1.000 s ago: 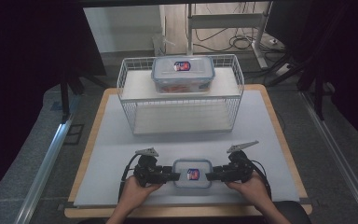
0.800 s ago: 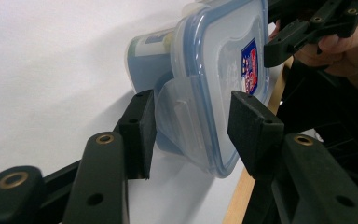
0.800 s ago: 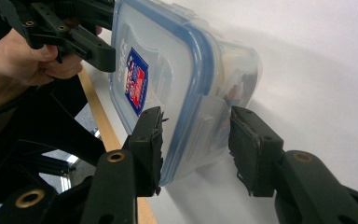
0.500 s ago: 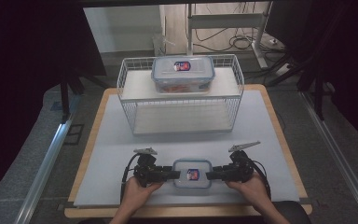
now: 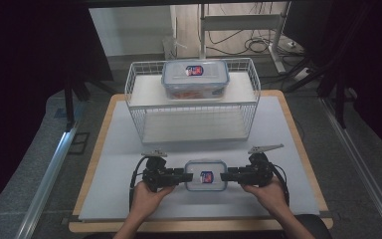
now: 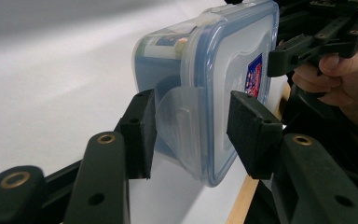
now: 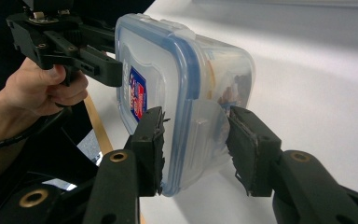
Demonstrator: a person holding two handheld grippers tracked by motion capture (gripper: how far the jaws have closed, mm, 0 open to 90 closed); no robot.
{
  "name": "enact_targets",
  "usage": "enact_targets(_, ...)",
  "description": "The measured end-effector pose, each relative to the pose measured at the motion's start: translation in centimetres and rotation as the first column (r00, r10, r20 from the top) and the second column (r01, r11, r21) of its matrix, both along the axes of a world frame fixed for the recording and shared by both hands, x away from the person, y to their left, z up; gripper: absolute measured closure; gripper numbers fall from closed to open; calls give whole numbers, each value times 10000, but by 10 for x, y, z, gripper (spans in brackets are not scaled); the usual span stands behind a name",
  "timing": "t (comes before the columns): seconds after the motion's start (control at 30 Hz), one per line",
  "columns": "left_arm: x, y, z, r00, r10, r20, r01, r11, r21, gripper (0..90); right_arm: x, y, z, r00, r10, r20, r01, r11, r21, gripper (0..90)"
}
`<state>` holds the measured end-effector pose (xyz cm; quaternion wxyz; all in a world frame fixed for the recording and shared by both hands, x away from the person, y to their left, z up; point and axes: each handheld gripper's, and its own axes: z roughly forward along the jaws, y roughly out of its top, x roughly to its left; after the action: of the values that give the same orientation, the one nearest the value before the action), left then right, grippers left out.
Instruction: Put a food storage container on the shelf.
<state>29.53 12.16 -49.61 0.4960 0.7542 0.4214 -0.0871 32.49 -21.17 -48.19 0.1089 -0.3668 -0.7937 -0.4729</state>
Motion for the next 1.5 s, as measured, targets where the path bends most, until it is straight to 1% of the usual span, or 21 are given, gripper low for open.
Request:
enact_targets(0.1, 1, 2, 5, 9999, 33, 116, -34, 10000, 28, 532, 2, 1, 3, 9999, 38, 101, -38, 10000, 37, 566)
enact_targets(0.13, 3, 3, 11, 9997, 45, 242, -46, 10000, 68, 531, 3, 3, 7, 9998, 44, 199, -45, 10000, 63, 566)
enact_targets(0.17, 3, 3, 11, 9997, 45, 242, -46, 10000, 68, 532, 3, 3, 7, 9998, 44, 199, -45, 10000, 63, 566)
enact_targets(0.23, 5, 4, 18, 9992, 40, 397, -44, 9999, 104, 531, 5, 4, 13, 9996, 31, 275, -34, 9999, 105, 566)
enact_targets(0.27, 7, 4, 26, 9983, 47, 579, -52, 9999, 100, 531, 7, 4, 19, 9988, 20, 490, -27, 9999, 149, 565)
enact_targets(0.3, 7, 4, 26, 9983, 47, 579, -52, 9999, 100, 531, 7, 4, 19, 9988, 20, 490, -27, 9999, 149, 565)
enact_targets(0.33, 9, 3, 34, 9973, 44, 736, -50, 10000, 83, 531, 9, 4, 27, 9981, -23, 611, 11, 9998, 202, 565)
enact_targets(0.4, 10, 3, 36, 9966, 39, 818, -47, 9999, 98, 531, 10, 4, 31, 9975, -20, 711, 5, 9998, 204, 565)
enact_targets(0.43, 12, 3, 41, 9955, 39, 943, -44, 10000, 50, 531, 12, 3, 41, 9960, -17, 889, 0, 9998, 195, 565)
enact_targets(0.47, 14, 3, 48, 9943, 69, 1064, -72, 10000, 23, 531, 13, 3, 44, 9955, -20, 950, 3, 9998, 188, 565)
enact_targets(0.5, 14, 3, 48, 9943, 69, 1064, -72, 10000, 23, 531, 13, 3, 44, 9955, -20, 950, 3, 9998, 188, 565)
enact_targets(0.63, 18, 3, 63, 9914, 128, 1306, -134, 9999, 41, 531, 18, 3, 59, 9921, -54, 1256, 19, 9996, 277, 566)
enact_targets(0.7, 21, 4, 74, 9885, 171, 1501, -188, 9998, 98, 531, 22, 4, 69, 9903, -57, 1389, 8, 9994, 350, 565)
enact_targets(0.73, 21, 4, 74, 9885, 171, 1501, -188, 9998, 98, 531, 22, 4, 69, 9903, -57, 1389, 8, 9994, 350, 565)
enact_targets(0.83, 26, 5, 89, 9851, 233, 1704, -272, 9994, 206, 531, 28, 6, 82, 9881, -62, 1537, -8, 9990, 455, 563)
enact_targets(0.87, 26, 5, 89, 9851, 233, 1704, -272, 9994, 206, 531, 28, 6, 82, 9881, -62, 1537, -8, 9990, 455, 563)
enact_targets(0.9, 27, 6, 93, 9838, 257, 1777, -298, 9993, 208, 531, 30, 6, 84, 9879, -68, 1551, -6, 9989, 476, 563)
enact_targets(0.97, 30, 8, 99, 9814, 280, 1901, -333, 9991, 244, 531, 35, 9, 94, 9856, -83, 1688, -10, 9985, 545, 562)
enact_targets(1.0, 31, 8, 102, 9809, 316, 1919, -369, 9990, 241, 531, 35, 9, 94, 9856, -83, 1688, -10, 9985, 545, 562)
enact_targets(1.07, 34, 11, 110, 9781, 354, 2051, -421, 9987, 281, 529, 38, 11, 101, 9828, -89, 1846, -16, 9984, 563, 562)
enact_targets(1.5, 46, 15, 134, 9737, 552, 2212, -609, 9980, 192, 528, 52, 18, 124, 9778, -275, 2078, 123, 9972, 737, 558)
